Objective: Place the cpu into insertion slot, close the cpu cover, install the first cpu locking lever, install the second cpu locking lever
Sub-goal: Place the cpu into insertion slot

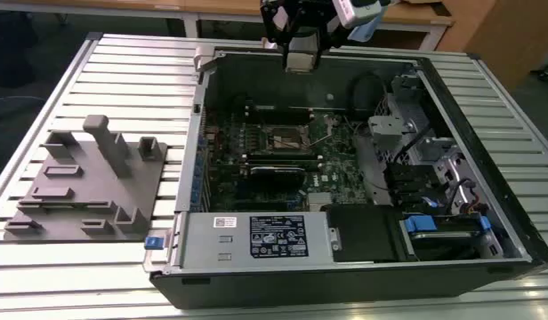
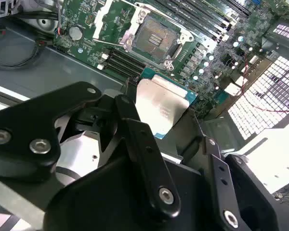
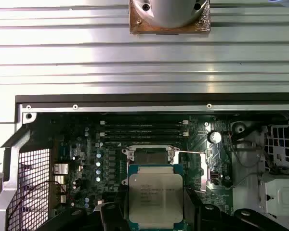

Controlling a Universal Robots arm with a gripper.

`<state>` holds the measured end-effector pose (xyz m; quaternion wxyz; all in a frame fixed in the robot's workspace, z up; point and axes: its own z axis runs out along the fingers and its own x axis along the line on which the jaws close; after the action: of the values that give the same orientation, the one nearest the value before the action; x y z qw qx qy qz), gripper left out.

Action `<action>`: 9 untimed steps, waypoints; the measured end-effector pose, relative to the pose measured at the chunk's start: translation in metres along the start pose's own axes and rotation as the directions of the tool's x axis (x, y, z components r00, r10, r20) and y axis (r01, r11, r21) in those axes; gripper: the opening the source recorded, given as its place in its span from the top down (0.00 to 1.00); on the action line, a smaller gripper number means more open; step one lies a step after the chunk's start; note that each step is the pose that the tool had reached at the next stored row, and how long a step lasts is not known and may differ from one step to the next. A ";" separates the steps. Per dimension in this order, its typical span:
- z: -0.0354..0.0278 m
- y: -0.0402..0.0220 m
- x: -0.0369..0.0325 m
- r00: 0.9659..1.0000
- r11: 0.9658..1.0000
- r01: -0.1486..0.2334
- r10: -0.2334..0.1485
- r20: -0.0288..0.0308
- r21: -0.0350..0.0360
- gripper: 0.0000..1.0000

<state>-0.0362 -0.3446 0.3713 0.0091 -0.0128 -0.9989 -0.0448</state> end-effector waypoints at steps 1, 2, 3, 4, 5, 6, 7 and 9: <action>0.0000 0.0000 0.0000 1.000 1.000 0.000 0.000 0.000 0.000 0.46; 0.0000 0.0000 0.0000 1.000 1.000 0.000 0.000 0.000 0.000 0.46; 0.0001 0.0000 0.0000 1.000 1.000 0.000 0.000 0.000 0.000 0.46; 0.0001 0.0000 0.0000 1.000 1.000 0.000 0.000 0.000 0.000 0.46; 0.0001 0.0000 0.0000 1.000 1.000 0.000 0.000 0.000 0.000 0.46; 0.0002 0.0000 0.0000 1.000 1.000 0.000 0.000 0.000 0.000 0.46; 0.0005 0.0000 0.0000 1.000 1.000 0.000 0.000 0.000 0.000 0.46; 0.0005 -0.0001 0.0000 1.000 1.000 0.000 0.000 0.000 0.000 0.46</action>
<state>-0.0362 -0.3446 0.3708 0.0091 -0.0128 -0.9989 -0.0448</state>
